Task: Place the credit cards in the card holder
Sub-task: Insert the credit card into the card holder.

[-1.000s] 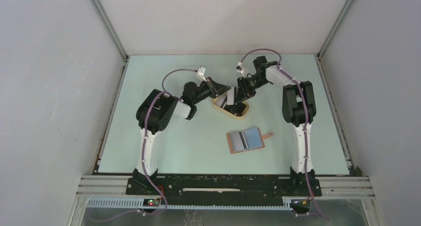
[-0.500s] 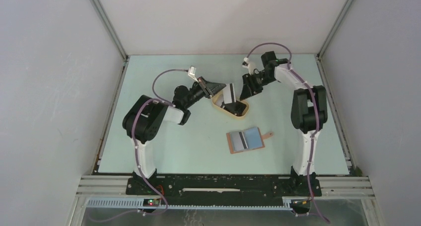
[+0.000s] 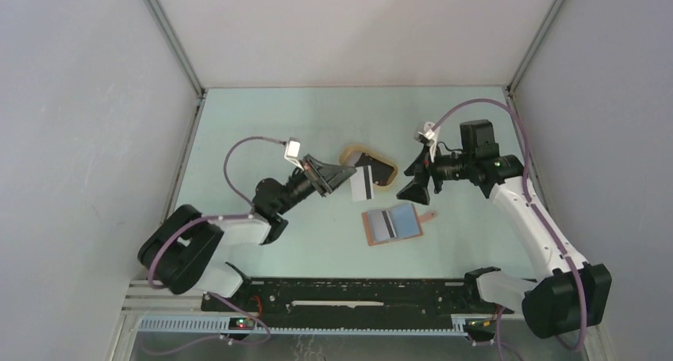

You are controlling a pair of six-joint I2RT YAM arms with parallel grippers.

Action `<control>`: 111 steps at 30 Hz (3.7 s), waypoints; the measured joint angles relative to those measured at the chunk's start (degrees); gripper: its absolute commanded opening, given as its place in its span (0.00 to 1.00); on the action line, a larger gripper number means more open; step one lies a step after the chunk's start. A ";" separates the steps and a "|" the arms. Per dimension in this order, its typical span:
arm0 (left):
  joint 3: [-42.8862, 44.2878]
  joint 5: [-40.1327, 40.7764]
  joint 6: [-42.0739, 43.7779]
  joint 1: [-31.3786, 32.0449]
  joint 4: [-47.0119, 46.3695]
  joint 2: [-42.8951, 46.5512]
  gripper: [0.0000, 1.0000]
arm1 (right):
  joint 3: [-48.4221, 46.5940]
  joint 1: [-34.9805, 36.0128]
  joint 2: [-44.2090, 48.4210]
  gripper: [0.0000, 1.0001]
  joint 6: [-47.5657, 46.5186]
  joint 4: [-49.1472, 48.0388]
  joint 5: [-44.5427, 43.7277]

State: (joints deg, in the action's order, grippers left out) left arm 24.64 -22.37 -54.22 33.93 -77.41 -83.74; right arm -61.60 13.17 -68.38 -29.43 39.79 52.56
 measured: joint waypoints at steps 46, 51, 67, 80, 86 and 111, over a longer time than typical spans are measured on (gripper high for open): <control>-15.61 15.98 10.75 16.52 6.97 24.70 1.00 | 1.79 10.10 -15.74 0.00 1.84 -0.76 24.09; -15.61 8.59 11.78 14.47 14.73 29.22 0.86 | 0.87 10.99 -15.74 0.00 -4.13 5.03 22.77; -7.34 -3.43 14.14 12.13 28.68 22.45 0.48 | -0.46 14.05 -16.72 0.00 -11.41 11.89 19.74; -3.43 -10.80 12.00 10.71 27.02 15.37 0.00 | -0.59 14.36 -17.25 0.45 -11.96 12.72 18.82; -3.72 -10.71 11.54 8.90 25.99 15.74 0.00 | -1.40 13.51 -16.59 0.63 -14.38 14.75 12.98; 6.91 -6.36 -0.76 9.16 16.52 -16.68 0.00 | -1.44 3.45 -31.58 0.15 -5.46 9.55 -13.66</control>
State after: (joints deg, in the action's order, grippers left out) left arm 31.55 -28.73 -54.98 43.09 -60.88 -100.42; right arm -63.05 16.62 -99.96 -34.89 49.34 38.89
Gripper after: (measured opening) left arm 0.008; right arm 0.149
